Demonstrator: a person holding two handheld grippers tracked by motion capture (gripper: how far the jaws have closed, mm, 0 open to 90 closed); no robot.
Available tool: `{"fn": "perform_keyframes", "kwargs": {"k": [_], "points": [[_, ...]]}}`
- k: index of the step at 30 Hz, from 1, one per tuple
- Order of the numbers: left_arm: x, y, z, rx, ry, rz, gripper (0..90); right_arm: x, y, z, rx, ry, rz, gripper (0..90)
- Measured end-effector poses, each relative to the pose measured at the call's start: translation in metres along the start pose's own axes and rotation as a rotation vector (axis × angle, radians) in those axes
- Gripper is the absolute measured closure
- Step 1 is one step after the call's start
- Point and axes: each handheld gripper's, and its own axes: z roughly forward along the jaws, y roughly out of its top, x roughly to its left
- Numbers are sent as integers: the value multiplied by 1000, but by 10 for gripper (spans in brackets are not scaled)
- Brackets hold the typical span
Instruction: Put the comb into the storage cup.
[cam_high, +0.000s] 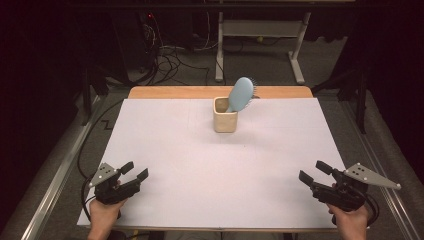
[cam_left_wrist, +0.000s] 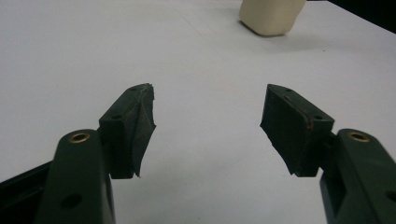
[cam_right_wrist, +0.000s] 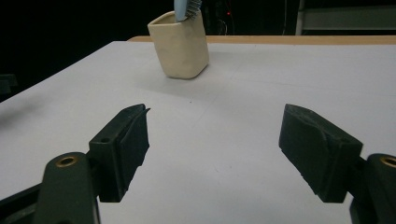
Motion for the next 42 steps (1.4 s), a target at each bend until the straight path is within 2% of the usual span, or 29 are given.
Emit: {"fn": "perform_keyframes", "kwargs": {"k": [42], "points": [[0,0,0,1,-1,-1,349,4,-21,22,70,-5,-17,250]]}}
